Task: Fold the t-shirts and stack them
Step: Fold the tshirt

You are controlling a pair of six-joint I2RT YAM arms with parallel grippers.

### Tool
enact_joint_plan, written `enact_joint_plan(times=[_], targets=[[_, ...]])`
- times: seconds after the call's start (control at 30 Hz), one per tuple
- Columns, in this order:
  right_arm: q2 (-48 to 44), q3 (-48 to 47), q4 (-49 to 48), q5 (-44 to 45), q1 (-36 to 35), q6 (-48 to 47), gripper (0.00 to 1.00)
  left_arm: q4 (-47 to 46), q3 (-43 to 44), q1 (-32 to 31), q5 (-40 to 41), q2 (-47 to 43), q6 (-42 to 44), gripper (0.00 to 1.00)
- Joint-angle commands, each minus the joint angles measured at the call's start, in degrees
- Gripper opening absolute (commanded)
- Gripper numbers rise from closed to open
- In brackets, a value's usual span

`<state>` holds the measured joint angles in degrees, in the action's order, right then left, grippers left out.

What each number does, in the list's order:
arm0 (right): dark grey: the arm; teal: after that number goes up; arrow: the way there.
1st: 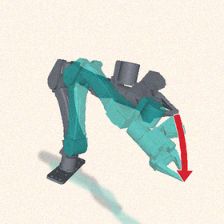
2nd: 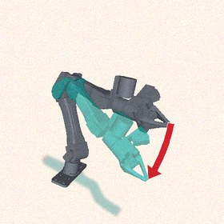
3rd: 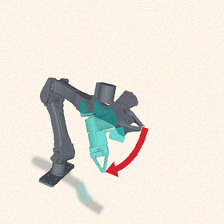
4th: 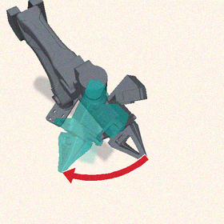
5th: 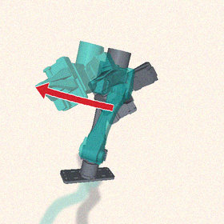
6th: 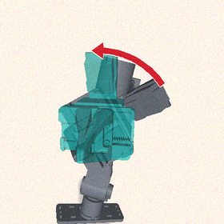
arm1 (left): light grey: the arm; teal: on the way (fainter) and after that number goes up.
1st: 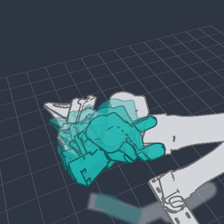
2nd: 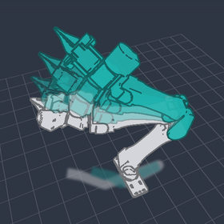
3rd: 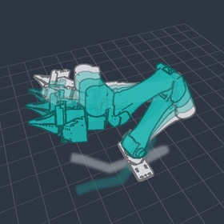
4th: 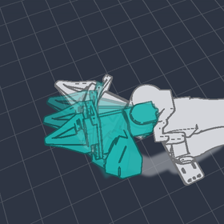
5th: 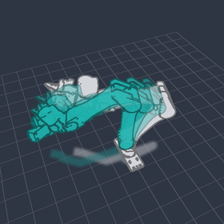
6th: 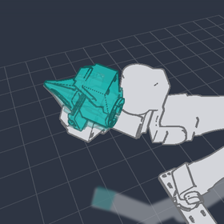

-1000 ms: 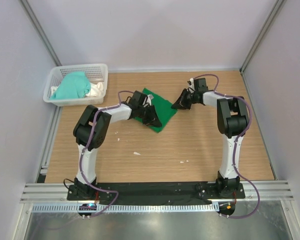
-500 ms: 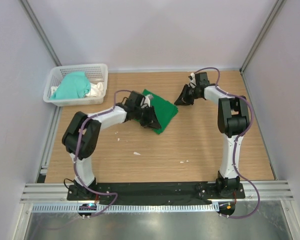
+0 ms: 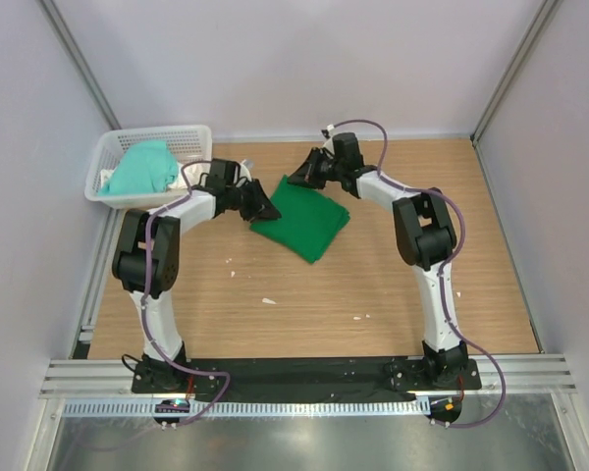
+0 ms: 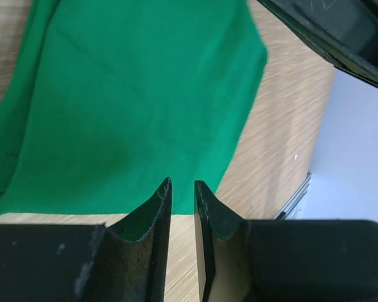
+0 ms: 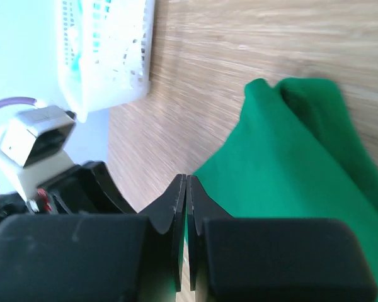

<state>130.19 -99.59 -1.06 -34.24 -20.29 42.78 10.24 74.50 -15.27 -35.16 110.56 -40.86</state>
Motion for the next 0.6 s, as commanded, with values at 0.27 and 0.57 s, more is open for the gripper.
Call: enact_joint_plan(times=[0.27,0.57], targets=[[13.14,-6.4,-16.95,-0.83,-1.59,13.82,0.08,-2.68,-0.32,2.61,2.64,6.41,4.3,0.19],[20.01,-19.83,-8.9,5.76,-0.19,16.28,0.13,-0.15,-2.17,2.61,4.4,6.51,5.35,0.17]])
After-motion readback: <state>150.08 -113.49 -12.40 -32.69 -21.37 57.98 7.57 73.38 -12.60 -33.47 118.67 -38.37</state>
